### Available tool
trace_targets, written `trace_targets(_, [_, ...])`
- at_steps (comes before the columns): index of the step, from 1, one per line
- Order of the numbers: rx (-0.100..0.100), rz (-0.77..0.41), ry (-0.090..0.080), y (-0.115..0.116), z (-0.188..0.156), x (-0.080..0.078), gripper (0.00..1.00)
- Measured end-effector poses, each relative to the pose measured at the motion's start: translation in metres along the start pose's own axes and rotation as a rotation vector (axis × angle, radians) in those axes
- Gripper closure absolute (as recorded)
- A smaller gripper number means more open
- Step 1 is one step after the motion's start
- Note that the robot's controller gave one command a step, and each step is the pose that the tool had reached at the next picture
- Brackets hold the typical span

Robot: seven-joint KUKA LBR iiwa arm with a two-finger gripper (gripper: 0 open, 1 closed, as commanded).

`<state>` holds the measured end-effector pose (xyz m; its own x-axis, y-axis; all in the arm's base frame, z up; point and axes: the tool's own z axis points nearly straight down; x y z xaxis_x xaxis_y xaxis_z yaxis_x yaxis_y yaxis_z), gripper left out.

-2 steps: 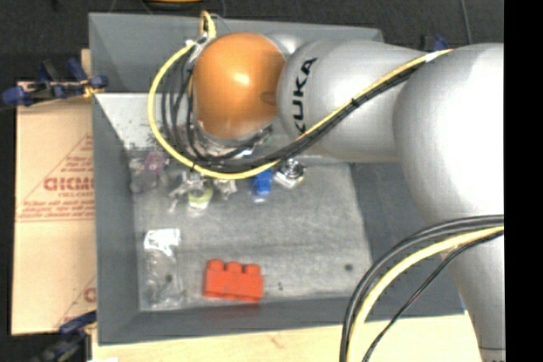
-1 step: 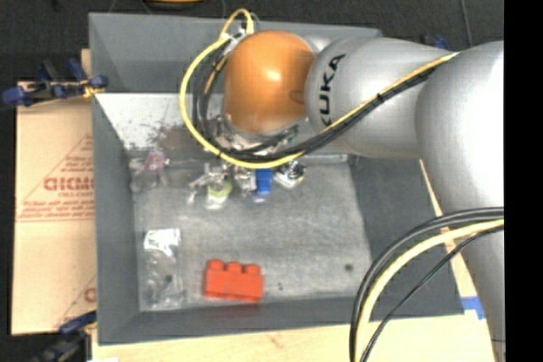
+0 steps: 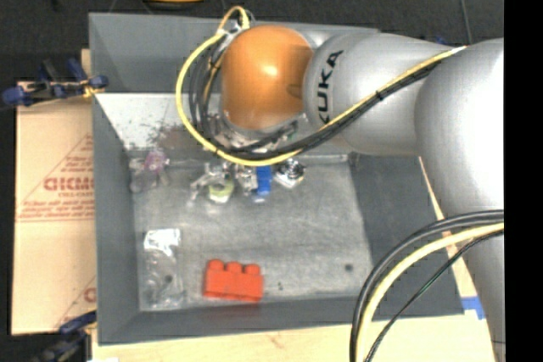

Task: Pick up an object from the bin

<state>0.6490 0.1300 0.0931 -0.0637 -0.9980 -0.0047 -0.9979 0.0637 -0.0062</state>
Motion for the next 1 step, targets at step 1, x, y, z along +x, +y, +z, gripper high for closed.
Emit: trace_targets(1, [0.000, 0.062, 0.005, 0.0040, -0.0426, 0.0968, 1.00])
